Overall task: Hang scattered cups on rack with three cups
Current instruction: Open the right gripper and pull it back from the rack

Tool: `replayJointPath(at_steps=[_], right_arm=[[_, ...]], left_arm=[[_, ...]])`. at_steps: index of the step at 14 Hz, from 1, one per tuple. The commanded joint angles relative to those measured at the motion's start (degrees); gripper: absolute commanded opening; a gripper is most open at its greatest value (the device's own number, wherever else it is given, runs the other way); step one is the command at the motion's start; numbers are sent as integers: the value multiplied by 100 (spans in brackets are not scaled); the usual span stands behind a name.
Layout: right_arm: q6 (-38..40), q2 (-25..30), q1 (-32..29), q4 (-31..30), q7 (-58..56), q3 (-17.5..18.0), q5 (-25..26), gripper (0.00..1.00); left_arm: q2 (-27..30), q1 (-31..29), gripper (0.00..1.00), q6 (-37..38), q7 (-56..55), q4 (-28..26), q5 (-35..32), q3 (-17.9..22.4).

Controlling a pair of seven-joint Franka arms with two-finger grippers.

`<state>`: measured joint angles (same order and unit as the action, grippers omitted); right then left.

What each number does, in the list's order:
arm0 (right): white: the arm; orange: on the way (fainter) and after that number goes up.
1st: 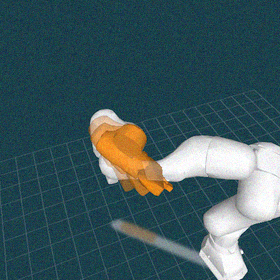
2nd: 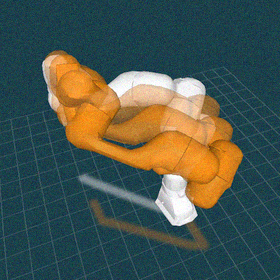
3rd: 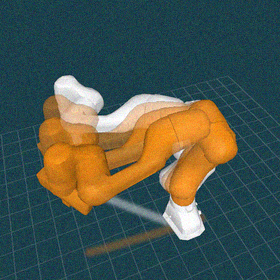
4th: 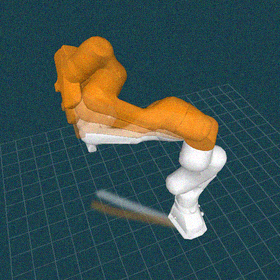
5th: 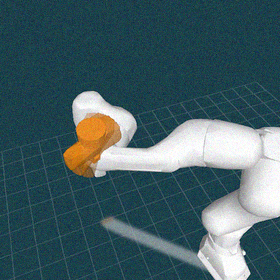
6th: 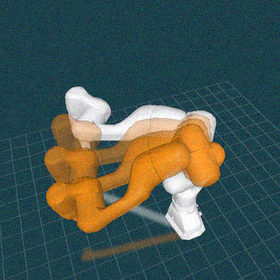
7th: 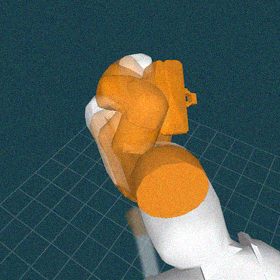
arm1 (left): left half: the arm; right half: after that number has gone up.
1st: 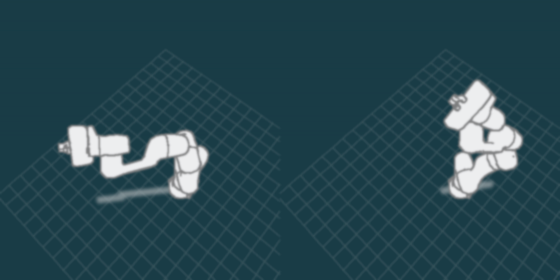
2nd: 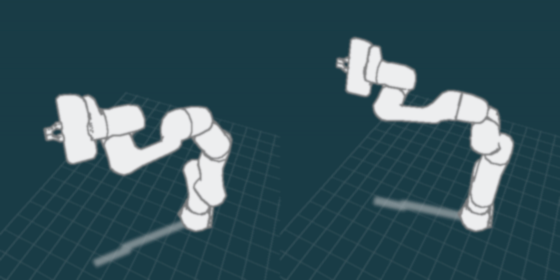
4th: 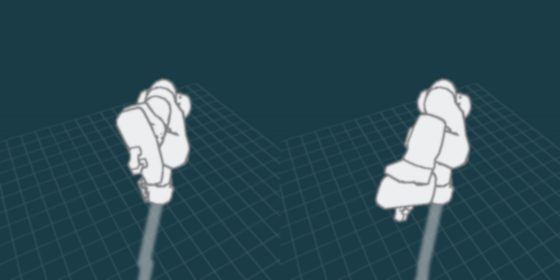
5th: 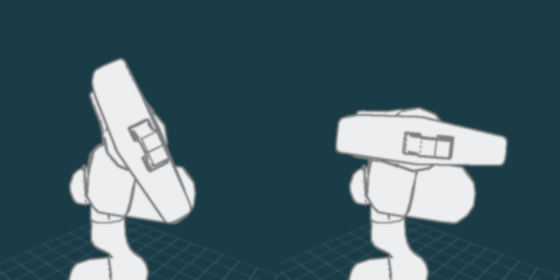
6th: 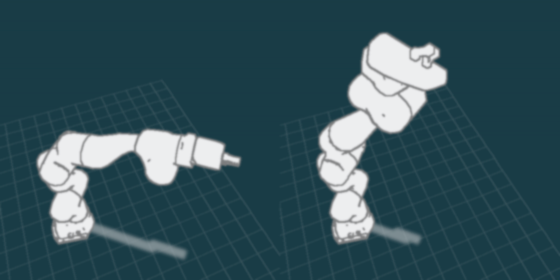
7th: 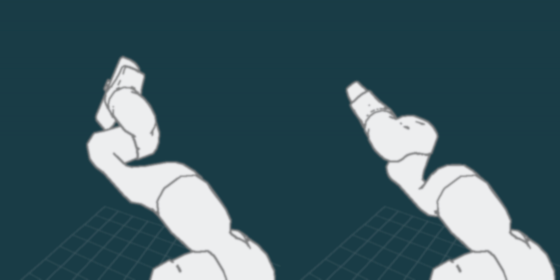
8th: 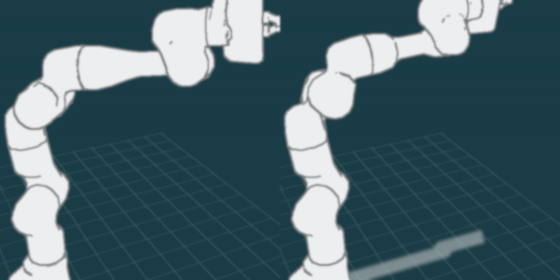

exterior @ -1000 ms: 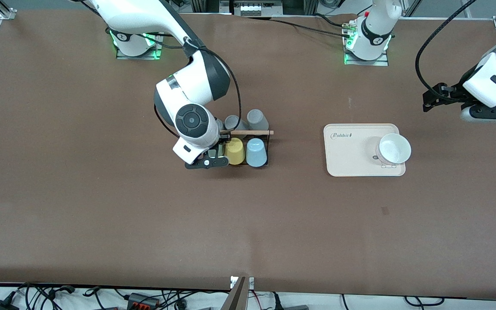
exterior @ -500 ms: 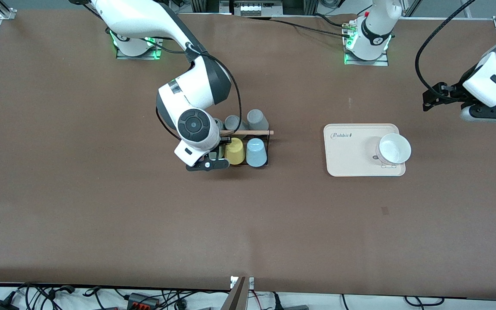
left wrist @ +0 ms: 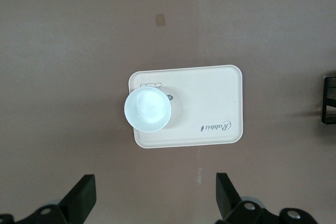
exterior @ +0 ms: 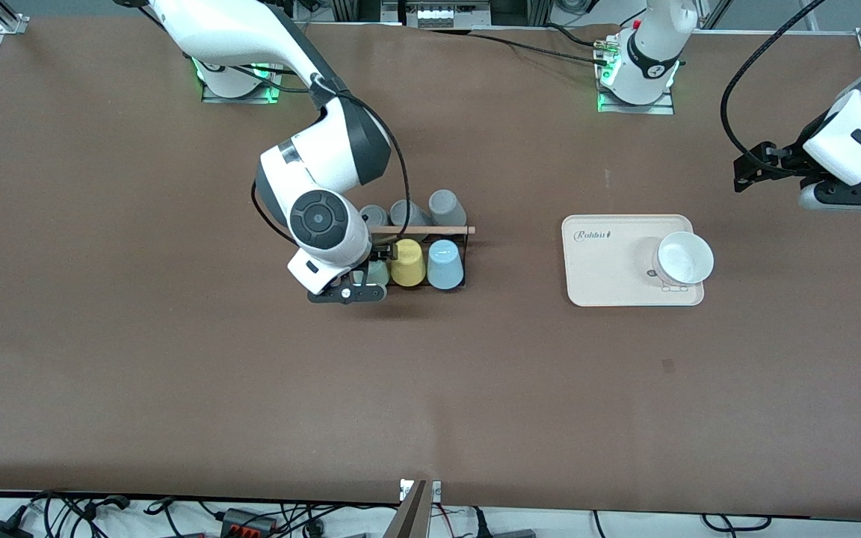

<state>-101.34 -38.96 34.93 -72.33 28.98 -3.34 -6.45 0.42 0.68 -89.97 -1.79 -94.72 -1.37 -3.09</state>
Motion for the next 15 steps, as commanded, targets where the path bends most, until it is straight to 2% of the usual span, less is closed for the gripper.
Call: replayJointPath(at_steps=[1, 7, 10, 13, 15], right_arm=[[150, 361, -205, 26, 38, 17, -58, 100], [501, 1205, -1031, 26, -32, -18, 21, 100], [834, 1443, -1488, 26, -339, -44, 21, 100], [853, 1724, -1972, 26, -603, -27, 47, 100], [862, 1873, -2200, 26, -1171, -27, 423, 100]], left_arm=[[-33, 11, 100, 120, 100, 138, -30, -17], [-42, -50, 100, 120, 109, 138, -30, -8], [-42, 2, 100, 111, 100, 155, -30, -8], [-164, 29, 100, 111, 100, 383, -39, -8], [-209, 38, 100, 111, 100, 428, -30, -8]])
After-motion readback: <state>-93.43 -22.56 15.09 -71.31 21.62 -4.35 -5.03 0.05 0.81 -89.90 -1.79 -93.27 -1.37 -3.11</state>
